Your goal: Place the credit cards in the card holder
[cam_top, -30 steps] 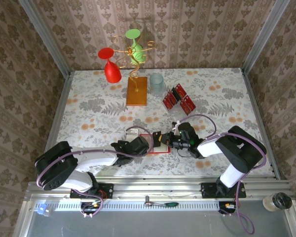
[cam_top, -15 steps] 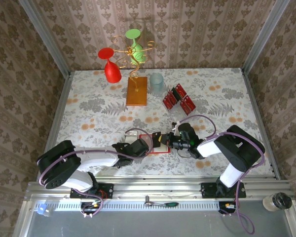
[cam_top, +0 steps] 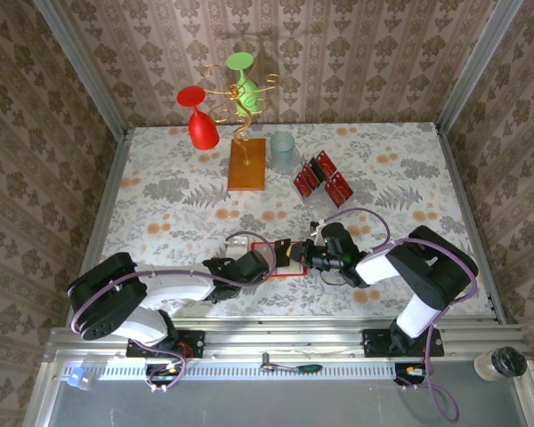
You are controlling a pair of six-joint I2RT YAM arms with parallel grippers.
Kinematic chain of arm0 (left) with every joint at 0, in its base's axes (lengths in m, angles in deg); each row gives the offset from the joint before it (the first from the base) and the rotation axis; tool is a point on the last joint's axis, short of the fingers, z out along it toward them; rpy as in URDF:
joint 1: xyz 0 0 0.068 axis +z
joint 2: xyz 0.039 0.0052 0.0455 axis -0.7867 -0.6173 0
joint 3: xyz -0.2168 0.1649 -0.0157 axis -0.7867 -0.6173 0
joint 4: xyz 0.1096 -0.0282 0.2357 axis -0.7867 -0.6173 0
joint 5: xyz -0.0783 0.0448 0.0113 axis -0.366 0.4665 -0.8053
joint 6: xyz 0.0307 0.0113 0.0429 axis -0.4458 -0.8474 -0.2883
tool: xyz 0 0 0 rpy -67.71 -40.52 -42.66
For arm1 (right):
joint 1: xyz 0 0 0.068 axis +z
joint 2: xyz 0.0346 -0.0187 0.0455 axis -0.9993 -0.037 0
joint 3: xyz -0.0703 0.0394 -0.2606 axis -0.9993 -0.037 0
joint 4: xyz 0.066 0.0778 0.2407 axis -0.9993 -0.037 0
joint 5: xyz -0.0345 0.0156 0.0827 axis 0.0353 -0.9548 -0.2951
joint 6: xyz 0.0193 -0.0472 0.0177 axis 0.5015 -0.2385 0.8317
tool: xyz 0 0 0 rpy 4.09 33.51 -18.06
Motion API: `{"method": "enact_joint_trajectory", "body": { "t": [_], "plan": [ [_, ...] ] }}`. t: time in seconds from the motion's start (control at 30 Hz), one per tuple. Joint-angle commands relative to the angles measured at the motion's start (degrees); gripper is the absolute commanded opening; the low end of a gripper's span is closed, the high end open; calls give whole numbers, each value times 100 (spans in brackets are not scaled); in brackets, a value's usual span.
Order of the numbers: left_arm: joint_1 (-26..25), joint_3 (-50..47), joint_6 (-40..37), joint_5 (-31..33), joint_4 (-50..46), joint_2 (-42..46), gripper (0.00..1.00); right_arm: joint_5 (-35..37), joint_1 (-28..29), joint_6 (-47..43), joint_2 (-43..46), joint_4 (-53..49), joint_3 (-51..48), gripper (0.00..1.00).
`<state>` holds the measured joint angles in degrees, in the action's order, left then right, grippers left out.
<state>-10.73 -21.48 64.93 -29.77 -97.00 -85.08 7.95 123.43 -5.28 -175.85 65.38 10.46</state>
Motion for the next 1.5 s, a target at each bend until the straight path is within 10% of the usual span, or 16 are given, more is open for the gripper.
{"method": "enact_joint_trajectory", "body": {
  "t": [0.0,1.47],
  "plan": [
    [-25,-77,65,86,-133,-103,95,-92,57,-43,-46,-92,-107,0],
    [-41,-20,48,94,-116,-137,95,44,198,-58,-2,-742,-60,0]
  ]
}}
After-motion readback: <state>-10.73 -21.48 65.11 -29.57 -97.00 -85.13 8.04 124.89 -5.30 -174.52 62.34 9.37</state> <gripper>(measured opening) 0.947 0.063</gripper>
